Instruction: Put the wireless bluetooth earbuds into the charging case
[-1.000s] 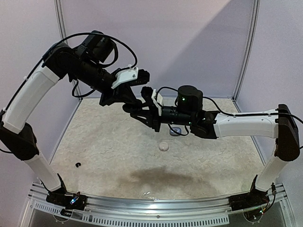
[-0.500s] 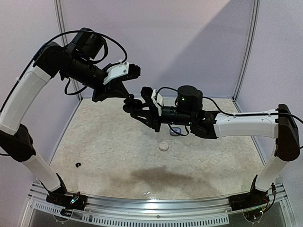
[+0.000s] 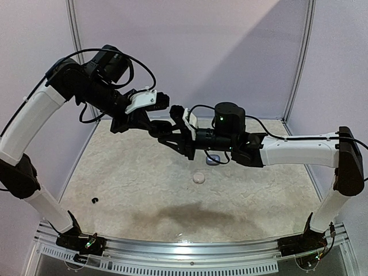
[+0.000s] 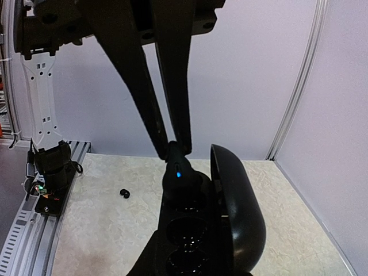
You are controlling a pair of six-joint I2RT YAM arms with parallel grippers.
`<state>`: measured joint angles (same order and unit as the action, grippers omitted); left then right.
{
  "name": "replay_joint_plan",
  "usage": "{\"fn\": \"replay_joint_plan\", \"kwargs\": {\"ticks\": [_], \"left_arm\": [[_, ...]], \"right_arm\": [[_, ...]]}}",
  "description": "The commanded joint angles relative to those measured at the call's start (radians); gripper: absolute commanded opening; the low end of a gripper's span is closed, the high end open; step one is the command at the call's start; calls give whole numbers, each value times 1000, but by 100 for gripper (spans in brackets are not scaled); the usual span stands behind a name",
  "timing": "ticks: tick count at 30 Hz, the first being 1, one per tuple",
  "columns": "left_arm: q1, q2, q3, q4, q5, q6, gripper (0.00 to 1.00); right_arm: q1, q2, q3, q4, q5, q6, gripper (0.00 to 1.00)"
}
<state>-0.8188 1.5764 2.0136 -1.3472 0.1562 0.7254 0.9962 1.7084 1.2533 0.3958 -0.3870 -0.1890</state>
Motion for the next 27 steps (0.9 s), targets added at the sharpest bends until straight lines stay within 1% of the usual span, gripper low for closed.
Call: {"fn": "replay_joint_plan", "kwargs": {"ticks": [1, 9, 13, 19, 27], "left_arm": [[15, -11, -16, -98, -28, 26, 0], [15, 5, -19, -94, -44, 67, 0], [15, 19, -5, -106, -24, 84, 0], [11, 42, 2, -137, -10, 89, 0], [4, 75, 29, -171, -30, 90, 0]], "right_arm": [[4, -29, 29, -12, -19, -7, 9], [6, -31, 32, -11, -27, -9, 9], [7, -23, 42, -11, -39, -10, 9], [9, -20, 50, -2, -35, -15, 9], [10, -16, 43, 24, -33, -17, 9]]}}
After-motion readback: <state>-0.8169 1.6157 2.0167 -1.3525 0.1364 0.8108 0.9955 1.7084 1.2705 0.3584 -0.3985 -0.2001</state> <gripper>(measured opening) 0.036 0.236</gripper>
